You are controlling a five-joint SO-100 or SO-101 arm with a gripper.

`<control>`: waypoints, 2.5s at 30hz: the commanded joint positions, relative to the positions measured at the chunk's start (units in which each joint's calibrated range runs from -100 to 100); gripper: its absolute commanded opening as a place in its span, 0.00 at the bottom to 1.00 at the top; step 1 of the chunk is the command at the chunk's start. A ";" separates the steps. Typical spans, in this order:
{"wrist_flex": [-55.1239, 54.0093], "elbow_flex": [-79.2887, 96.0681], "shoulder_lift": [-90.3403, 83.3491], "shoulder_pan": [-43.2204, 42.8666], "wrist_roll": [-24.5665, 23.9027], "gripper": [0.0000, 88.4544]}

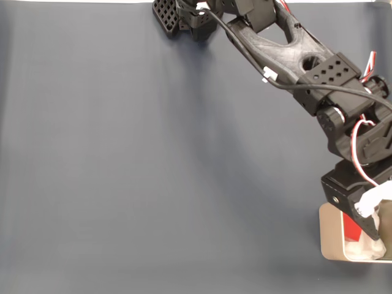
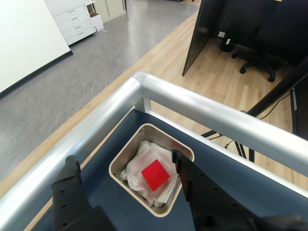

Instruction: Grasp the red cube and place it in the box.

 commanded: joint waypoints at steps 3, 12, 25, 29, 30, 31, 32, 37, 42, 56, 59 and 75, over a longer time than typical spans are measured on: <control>-0.10 -3.12 -1.77 0.30 0.29 0.48; -1.90 0.25 -6.02 2.43 -0.15 0.16; -5.26 22.52 -25.69 12.94 0.78 0.00; -6.16 32.55 -34.35 16.64 0.83 0.00; -6.57 35.47 -36.69 17.35 0.78 0.00; -6.82 38.57 -39.38 18.13 0.88 0.00; -6.82 41.31 -41.63 18.69 0.88 0.00; -8.62 57.46 -55.15 21.39 0.44 0.00; -9.77 74.07 -68.32 24.02 0.24 0.00; -14.77 118.14 -102.98 25.58 -0.20 0.00; -14.44 126.44 -109.65 25.80 -0.20 0.00; -0.59 150.25 -130.63 25.87 0.20 0.00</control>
